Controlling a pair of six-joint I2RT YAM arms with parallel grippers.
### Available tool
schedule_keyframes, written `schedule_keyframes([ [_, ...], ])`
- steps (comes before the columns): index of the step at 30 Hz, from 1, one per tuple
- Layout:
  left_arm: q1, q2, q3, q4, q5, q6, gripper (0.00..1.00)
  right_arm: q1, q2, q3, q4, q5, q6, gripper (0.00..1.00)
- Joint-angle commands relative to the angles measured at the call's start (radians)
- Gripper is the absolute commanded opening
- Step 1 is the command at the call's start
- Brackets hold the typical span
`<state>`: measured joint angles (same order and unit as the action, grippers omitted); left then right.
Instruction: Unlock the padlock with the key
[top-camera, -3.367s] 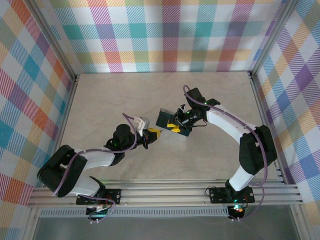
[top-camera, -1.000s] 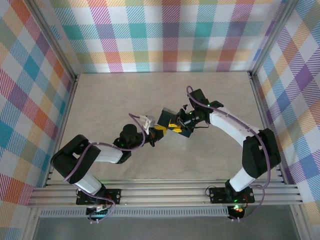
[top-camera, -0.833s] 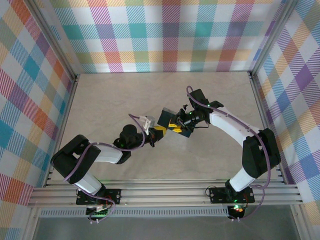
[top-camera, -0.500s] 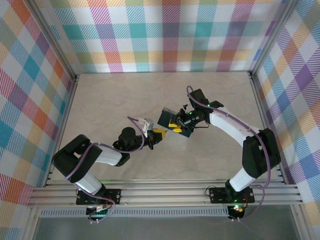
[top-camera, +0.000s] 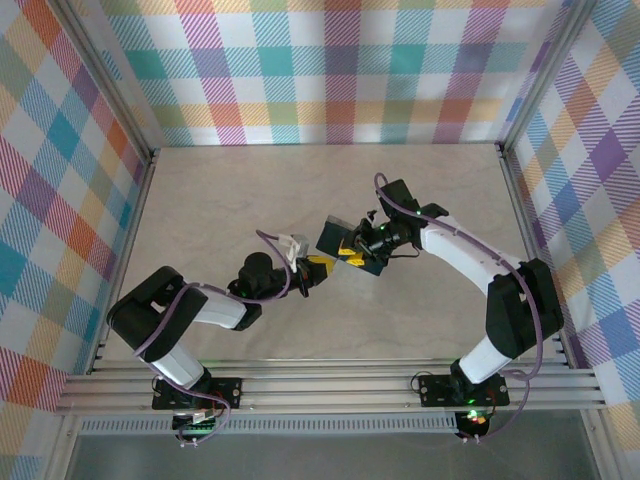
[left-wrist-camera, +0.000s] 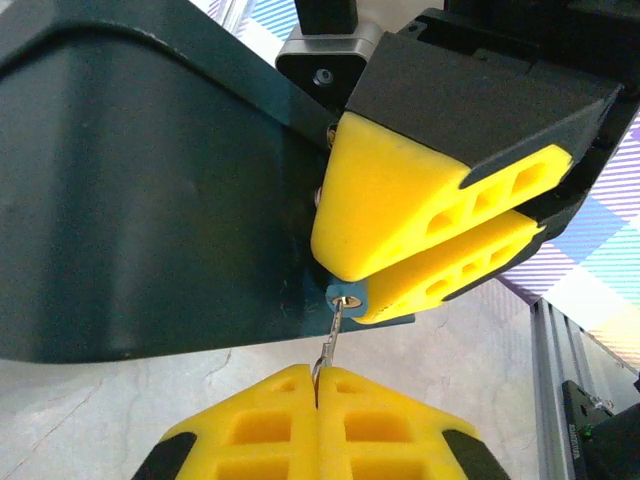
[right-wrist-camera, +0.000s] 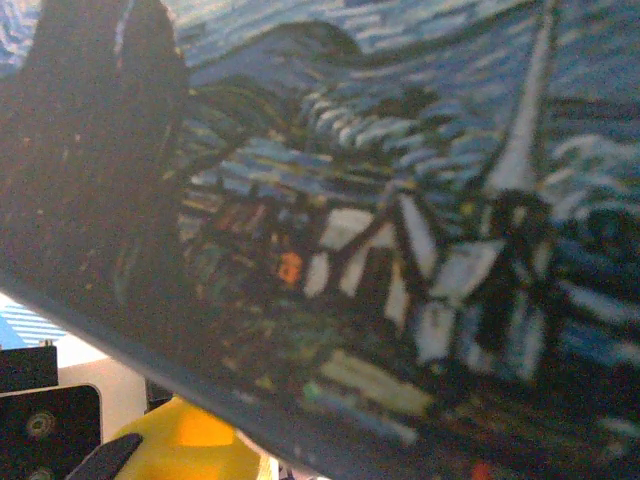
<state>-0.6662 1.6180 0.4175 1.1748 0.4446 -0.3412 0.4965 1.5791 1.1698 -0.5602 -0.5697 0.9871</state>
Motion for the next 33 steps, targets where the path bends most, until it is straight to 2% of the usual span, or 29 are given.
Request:
schedule_keyframes([
  [1,-0.009,0.024,0.038,0.066,0.030,-0.015,0.00,-0.004,-0.034,-0.011,0.049,-0.027,-0.007,0.00],
  [13,-0.010,0.066,0.061,0.095,0.047,-0.045,0.00,-0.004,-0.027,-0.009,0.050,-0.034,-0.008,0.00],
  [24,-0.048,0.039,0.083,0.026,-0.046,-0.069,0.00,-0.004,-0.019,0.003,0.020,-0.011,-0.036,0.00],
  [33,-0.035,0.083,0.136,0.013,-0.009,-0.120,0.00,-0.002,-0.027,-0.005,-0.027,0.034,-0.105,0.00],
])
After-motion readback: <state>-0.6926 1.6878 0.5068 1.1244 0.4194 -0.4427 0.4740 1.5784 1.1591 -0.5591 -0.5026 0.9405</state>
